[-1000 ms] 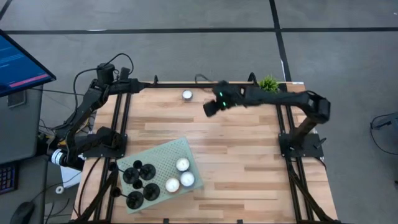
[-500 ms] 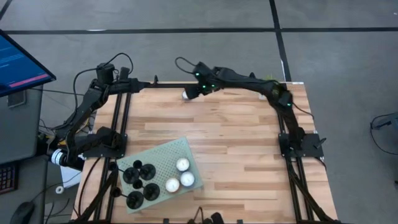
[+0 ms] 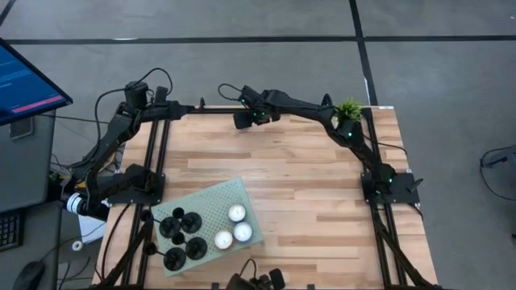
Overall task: Stock candles on shelf
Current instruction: Put the red scented candle on the shelf
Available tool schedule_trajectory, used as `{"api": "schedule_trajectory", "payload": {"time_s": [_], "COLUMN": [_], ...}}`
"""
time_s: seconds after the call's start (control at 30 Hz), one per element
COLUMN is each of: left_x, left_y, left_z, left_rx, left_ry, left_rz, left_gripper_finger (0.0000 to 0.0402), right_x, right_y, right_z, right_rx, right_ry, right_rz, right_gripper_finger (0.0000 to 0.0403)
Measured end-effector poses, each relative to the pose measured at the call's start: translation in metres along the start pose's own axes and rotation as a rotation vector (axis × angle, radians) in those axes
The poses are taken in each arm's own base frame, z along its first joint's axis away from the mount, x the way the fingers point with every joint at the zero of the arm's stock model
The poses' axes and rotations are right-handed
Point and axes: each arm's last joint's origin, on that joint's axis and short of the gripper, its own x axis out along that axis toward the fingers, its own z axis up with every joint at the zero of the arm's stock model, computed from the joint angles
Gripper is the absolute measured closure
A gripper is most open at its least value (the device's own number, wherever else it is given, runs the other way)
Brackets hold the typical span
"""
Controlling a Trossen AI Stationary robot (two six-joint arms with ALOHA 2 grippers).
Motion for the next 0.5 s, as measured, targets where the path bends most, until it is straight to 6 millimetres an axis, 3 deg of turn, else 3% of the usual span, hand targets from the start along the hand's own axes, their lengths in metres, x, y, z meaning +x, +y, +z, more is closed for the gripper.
{"api": "schedule_trajectory", "payload": {"time_s": [0.27, 0.5], "left_x": [0.0, 0.0], "left_y": [-0.001, -0.001], "left_z": [0.001, 0.002], "left_rx": [0.011, 0.021], "left_ry": [-0.009, -0.015], "left_rz": [-0.006, -0.008], "left_gripper_finger": [0.0395, 0.0396], "right_x": [-0.005, -0.005], "right_y": [-0.012, -0.017], "right_z": [0.018, 0.022], "right_rx": [0.003, -0.076], "right_ry": [-0.009, -0.001], "right_rz": [-0.011, -0.009], "right_gripper_finger": [0.0229, 0.0234]}}
